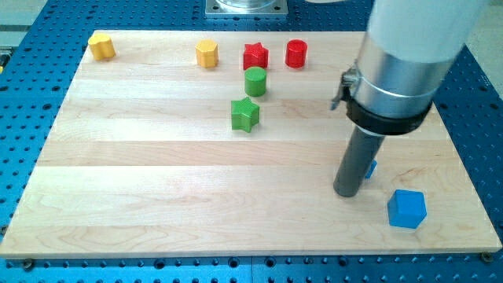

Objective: Move the blue cube to the bottom left of the triangle

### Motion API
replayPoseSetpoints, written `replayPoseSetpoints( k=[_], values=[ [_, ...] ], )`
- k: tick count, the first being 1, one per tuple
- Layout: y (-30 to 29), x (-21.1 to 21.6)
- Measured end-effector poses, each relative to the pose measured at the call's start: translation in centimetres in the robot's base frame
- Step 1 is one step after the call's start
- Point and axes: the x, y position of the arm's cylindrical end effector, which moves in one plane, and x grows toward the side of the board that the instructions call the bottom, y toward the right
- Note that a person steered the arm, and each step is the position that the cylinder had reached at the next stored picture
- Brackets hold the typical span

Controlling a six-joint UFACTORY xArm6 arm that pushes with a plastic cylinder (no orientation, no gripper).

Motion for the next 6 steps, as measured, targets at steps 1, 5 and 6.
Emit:
replayPoseSetpoints(
  k=[1, 5, 6],
  values=[
    [12.5, -2.6],
    [5.0, 1.3],
    [-0.1, -0.7]
  ],
)
